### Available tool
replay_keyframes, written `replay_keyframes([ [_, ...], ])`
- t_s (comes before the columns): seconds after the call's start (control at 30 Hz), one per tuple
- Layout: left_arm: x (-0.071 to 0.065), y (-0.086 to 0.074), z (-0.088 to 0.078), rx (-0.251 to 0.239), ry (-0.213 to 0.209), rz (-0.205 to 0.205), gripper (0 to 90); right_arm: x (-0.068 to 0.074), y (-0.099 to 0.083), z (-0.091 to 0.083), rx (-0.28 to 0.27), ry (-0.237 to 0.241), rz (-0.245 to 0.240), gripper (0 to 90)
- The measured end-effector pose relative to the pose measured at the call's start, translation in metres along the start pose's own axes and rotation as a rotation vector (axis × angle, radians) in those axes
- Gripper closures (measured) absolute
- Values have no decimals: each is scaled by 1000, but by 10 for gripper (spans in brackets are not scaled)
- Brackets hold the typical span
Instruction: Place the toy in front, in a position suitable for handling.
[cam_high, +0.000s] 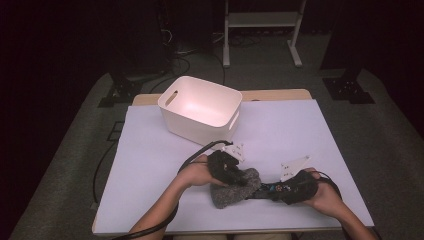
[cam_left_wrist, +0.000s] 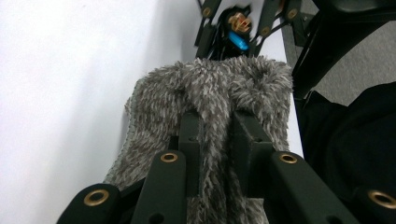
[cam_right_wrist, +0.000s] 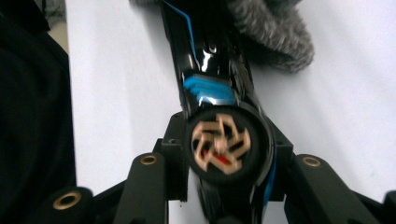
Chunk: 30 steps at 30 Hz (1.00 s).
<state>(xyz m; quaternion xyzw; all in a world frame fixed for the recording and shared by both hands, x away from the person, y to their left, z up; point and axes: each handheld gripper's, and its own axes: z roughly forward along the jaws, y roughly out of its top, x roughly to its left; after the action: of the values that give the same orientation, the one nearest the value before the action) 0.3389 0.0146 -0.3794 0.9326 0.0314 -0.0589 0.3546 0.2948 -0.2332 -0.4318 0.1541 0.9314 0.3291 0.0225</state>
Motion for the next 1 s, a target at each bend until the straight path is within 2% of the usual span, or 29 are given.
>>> replay_keyframes([
  [0.13, 1, 2, 0, 14, -1, 4, 750, -2, -2, 2, -9, 11, 8, 602],
  [0.3, 1, 0, -4, 13, 9, 1, 750, -2, 8, 11, 38, 20, -12, 518],
  [0.47, 1, -9, -11, 5, 10, -14, 750, -2, 21, 23, 84, 22, -36, 556],
  [0.67, 1, -21, -25, -15, 30, -31, 750, -4, 30, 31, 59, 39, -56, 566],
  [0.83, -1, -33, -40, -12, 54, -46, 750, -3, 53, 50, 39, 59, -96, 566],
  [1.0, -1, -48, -50, -8, 73, -68, 750, 1, 73, 65, 45, 72, -142, 565],
])
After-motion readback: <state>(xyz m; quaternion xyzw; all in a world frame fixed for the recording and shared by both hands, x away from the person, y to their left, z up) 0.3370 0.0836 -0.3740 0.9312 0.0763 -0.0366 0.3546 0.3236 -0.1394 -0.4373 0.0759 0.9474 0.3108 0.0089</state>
